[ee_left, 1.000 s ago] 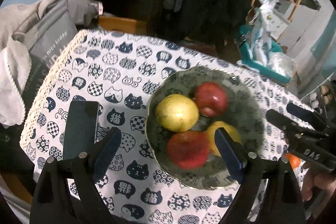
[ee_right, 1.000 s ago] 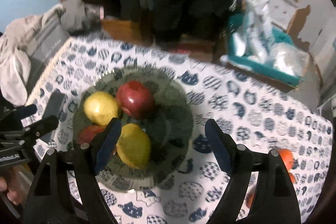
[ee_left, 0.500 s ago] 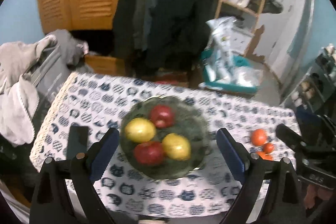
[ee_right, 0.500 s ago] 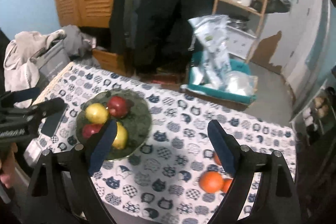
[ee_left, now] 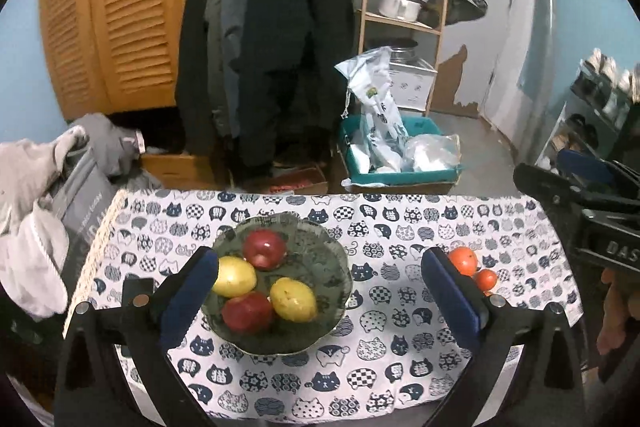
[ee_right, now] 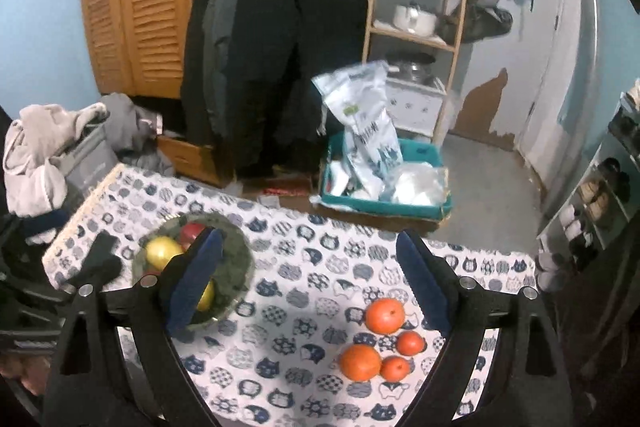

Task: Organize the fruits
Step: 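Open both tools and withdraw them from the bowl toward the oranges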

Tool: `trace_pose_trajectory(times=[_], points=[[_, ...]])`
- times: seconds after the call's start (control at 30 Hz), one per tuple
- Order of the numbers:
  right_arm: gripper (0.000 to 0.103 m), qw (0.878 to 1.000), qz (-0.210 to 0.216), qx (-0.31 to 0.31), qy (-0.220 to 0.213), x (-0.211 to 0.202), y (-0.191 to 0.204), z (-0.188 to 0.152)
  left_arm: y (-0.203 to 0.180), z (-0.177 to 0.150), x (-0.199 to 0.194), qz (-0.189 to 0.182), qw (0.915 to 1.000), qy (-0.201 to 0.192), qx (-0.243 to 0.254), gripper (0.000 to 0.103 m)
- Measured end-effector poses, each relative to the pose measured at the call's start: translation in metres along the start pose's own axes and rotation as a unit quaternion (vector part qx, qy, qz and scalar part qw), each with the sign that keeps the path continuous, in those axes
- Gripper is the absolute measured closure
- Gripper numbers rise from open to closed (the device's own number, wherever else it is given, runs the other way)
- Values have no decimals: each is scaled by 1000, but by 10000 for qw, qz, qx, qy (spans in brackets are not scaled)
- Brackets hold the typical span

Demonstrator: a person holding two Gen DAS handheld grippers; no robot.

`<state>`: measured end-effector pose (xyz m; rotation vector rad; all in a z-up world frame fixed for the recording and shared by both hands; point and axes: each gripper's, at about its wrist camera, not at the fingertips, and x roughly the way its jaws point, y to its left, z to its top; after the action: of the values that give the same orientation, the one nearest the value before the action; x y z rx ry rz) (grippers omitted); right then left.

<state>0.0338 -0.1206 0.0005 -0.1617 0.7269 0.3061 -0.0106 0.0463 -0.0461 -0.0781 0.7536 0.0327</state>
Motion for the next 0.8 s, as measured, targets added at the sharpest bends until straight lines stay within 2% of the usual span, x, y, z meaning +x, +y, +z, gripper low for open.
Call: trace_pose_trajectory(times=[0.1, 0.3, 0.6, 0.8], points=[[15, 9996, -112, -35, 248, 18, -20, -17, -6, -4, 17, 44, 9998, 171, 33, 1], [15, 9975, -200, 335, 593, 36, -69, -54, -27, -6, 54, -289, 9976, 614, -145, 1], [15, 9934, -307, 822, 733, 44, -122, -90, -84, -14, 92, -569, 9935, 938, 308, 1], [16, 9857, -349, 1095, 1233, 70, -148, -123, -115, -32, 118, -808, 9865, 1327, 517, 1]])
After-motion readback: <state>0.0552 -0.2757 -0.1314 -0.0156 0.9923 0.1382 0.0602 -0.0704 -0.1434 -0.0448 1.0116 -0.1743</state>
